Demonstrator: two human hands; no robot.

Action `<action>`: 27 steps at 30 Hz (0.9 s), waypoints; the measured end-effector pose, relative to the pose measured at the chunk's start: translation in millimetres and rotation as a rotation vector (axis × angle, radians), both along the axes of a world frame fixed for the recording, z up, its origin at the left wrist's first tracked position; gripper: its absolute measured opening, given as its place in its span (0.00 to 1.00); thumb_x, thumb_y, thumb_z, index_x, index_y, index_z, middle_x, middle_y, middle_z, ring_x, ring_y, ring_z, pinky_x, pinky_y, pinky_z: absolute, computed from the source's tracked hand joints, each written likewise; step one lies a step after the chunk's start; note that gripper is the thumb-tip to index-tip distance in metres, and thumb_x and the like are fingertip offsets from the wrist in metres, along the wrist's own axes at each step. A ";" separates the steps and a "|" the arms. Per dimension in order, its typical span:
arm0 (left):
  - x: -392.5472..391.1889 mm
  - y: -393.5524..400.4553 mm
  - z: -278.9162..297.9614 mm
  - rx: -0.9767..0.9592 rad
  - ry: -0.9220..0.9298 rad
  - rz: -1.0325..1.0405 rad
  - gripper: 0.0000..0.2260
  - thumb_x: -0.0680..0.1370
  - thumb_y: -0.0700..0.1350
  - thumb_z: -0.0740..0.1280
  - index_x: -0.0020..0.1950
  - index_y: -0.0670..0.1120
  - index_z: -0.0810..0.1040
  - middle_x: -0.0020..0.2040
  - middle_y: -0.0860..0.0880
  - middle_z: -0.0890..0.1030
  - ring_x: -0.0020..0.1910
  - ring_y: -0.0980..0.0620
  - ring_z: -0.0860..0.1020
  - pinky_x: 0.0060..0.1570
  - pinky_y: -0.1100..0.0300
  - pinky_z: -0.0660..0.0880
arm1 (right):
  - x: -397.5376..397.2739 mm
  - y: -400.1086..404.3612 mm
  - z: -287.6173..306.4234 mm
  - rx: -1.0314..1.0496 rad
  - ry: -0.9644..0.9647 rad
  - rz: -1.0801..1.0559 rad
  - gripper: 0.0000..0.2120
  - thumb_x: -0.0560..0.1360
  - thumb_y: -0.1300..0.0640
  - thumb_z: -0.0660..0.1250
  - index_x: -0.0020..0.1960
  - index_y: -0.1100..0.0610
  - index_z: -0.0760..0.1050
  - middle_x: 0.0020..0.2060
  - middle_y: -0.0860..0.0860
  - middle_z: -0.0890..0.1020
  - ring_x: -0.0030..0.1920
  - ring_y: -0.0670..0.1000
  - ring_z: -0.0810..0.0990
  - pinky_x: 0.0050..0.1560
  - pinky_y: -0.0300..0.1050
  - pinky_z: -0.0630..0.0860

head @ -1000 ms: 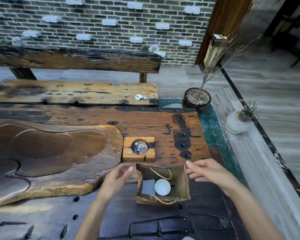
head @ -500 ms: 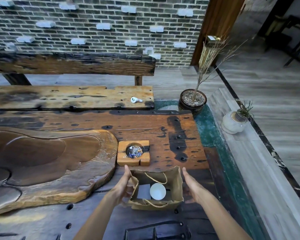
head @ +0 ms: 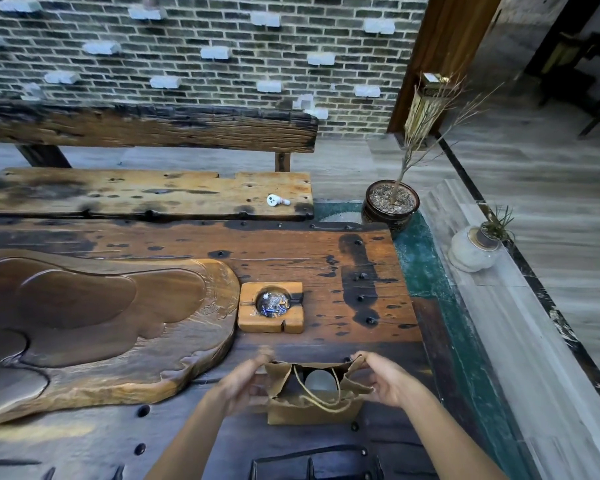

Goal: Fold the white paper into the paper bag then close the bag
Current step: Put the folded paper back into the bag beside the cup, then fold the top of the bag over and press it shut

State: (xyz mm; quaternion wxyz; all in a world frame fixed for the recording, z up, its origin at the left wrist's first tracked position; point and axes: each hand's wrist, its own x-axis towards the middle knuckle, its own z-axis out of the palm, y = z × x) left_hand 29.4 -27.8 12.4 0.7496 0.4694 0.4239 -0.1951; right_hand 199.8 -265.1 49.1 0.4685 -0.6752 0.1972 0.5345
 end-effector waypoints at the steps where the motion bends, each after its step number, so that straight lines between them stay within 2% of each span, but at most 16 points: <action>1: -1.7 -0.1 -0.4 0.018 -0.018 0.020 0.17 0.77 0.51 0.66 0.61 0.43 0.76 0.47 0.43 0.81 0.40 0.48 0.78 0.38 0.57 0.76 | 0.5 -2.1 -1.0 0.020 -0.017 -0.015 0.08 0.75 0.60 0.67 0.40 0.62 0.81 0.35 0.61 0.86 0.35 0.58 0.85 0.36 0.48 0.82; 2: -2.7 0.2 -3.9 0.036 -0.038 0.047 0.20 0.73 0.48 0.70 0.62 0.41 0.76 0.50 0.42 0.81 0.44 0.47 0.80 0.40 0.57 0.77 | 1.2 -4.3 -3.3 0.036 -0.039 -0.019 0.07 0.75 0.65 0.67 0.40 0.64 0.81 0.35 0.61 0.86 0.33 0.57 0.85 0.33 0.47 0.82; 4: -5.0 0.7 -7.5 0.041 -0.056 0.089 0.27 0.64 0.43 0.76 0.62 0.41 0.76 0.55 0.40 0.83 0.52 0.46 0.82 0.44 0.57 0.79 | 2.1 -7.5 -9.5 0.051 -0.079 -0.012 0.04 0.74 0.70 0.68 0.43 0.66 0.80 0.36 0.61 0.85 0.35 0.56 0.85 0.34 0.47 0.82; 5: -5.8 0.8 -8.4 0.028 -0.065 0.102 0.27 0.64 0.39 0.77 0.61 0.41 0.76 0.55 0.40 0.83 0.52 0.46 0.83 0.45 0.58 0.80 | 1.4 -8.6 -13.2 0.046 -0.106 -0.002 0.03 0.73 0.71 0.69 0.45 0.67 0.79 0.38 0.61 0.84 0.38 0.55 0.84 0.37 0.47 0.83; 8: -7.9 -0.3 -10.2 0.042 -0.070 0.075 0.21 0.70 0.27 0.71 0.60 0.42 0.76 0.48 0.39 0.84 0.45 0.46 0.83 0.44 0.59 0.81 | 0.3 -15.4 -30.6 0.010 -0.169 0.034 0.17 0.69 0.75 0.72 0.56 0.66 0.76 0.50 0.61 0.81 0.48 0.55 0.82 0.41 0.43 0.81; 10: -10.3 -0.4 -14.7 0.123 -0.077 0.029 0.22 0.69 0.24 0.68 0.59 0.43 0.77 0.42 0.41 0.83 0.44 0.45 0.81 0.50 0.54 0.79 | -2.7 -19.1 -35.8 0.004 -0.185 0.086 0.21 0.69 0.77 0.70 0.59 0.66 0.75 0.53 0.62 0.81 0.49 0.54 0.82 0.41 0.39 0.80; 12: -11.8 -2.7 -16.0 0.240 -0.085 -0.025 0.23 0.68 0.23 0.68 0.57 0.44 0.78 0.38 0.43 0.78 0.41 0.47 0.80 0.49 0.55 0.77 | -4.2 -22.8 -41.6 -0.020 -0.225 0.152 0.21 0.69 0.79 0.68 0.60 0.66 0.76 0.53 0.62 0.81 0.48 0.54 0.82 0.39 0.37 0.80; 14: -13.3 -7.4 -19.4 0.371 -0.103 -0.092 0.21 0.69 0.24 0.69 0.53 0.46 0.80 0.35 0.47 0.74 0.35 0.53 0.77 0.39 0.63 0.76 | -5.1 -23.4 -44.8 -0.077 -0.308 0.232 0.20 0.68 0.77 0.69 0.58 0.64 0.79 0.55 0.62 0.81 0.52 0.55 0.82 0.44 0.38 0.80; 16: -12.7 -11.5 -24.8 0.512 -0.116 -0.138 0.18 0.69 0.27 0.71 0.47 0.50 0.82 0.37 0.49 0.75 0.34 0.55 0.75 0.35 0.66 0.74 | -6.9 -21.9 -44.9 -0.128 -0.371 0.308 0.17 0.67 0.72 0.73 0.53 0.59 0.81 0.55 0.60 0.82 0.56 0.54 0.81 0.52 0.42 0.80; 18: -12.5 -12.7 -34.1 0.645 -0.128 -0.176 0.18 0.68 0.32 0.74 0.38 0.58 0.83 0.42 0.48 0.81 0.41 0.53 0.78 0.37 0.64 0.76 | -8.9 -19.9 -43.5 -0.180 -0.430 0.376 0.14 0.67 0.68 0.76 0.50 0.55 0.81 0.54 0.56 0.83 0.56 0.52 0.81 0.57 0.43 0.78; 20: -11.2 -11.2 -45.3 0.781 -0.150 -0.276 0.17 0.66 0.39 0.75 0.33 0.63 0.82 0.45 0.50 0.84 0.47 0.52 0.80 0.46 0.63 0.77 | -9.8 -16.2 -40.6 -0.227 -0.489 0.425 0.14 0.67 0.64 0.77 0.51 0.55 0.81 0.55 0.54 0.82 0.55 0.50 0.80 0.57 0.41 0.76; 23: -6.9 -9.7 -38.0 0.850 -0.178 -0.424 0.11 0.68 0.42 0.76 0.43 0.59 0.84 0.51 0.50 0.81 0.51 0.56 0.77 0.51 0.75 0.68 | -10.6 -6.6 -34.1 -0.279 -0.559 0.562 0.17 0.69 0.61 0.75 0.57 0.55 0.79 0.55 0.49 0.79 0.55 0.47 0.77 0.53 0.36 0.71; 25: -0.1 -11.8 -32.8 0.828 -0.210 -0.513 0.09 0.70 0.47 0.75 0.48 0.59 0.84 0.54 0.51 0.81 0.53 0.56 0.78 0.56 0.69 0.71 | -12.9 3.3 -31.3 -0.302 -0.616 0.695 0.18 0.70 0.57 0.74 0.59 0.53 0.79 0.55 0.46 0.79 0.57 0.46 0.77 0.56 0.36 0.72; 27: 7.8 -17.2 -32.1 0.817 -0.234 -0.576 0.10 0.72 0.48 0.74 0.53 0.56 0.84 0.55 0.53 0.83 0.56 0.56 0.79 0.58 0.65 0.72 | -18.2 15.4 -28.6 -0.331 -0.656 0.839 0.19 0.71 0.52 0.73 0.61 0.48 0.77 0.60 0.47 0.79 0.62 0.48 0.77 0.63 0.41 0.72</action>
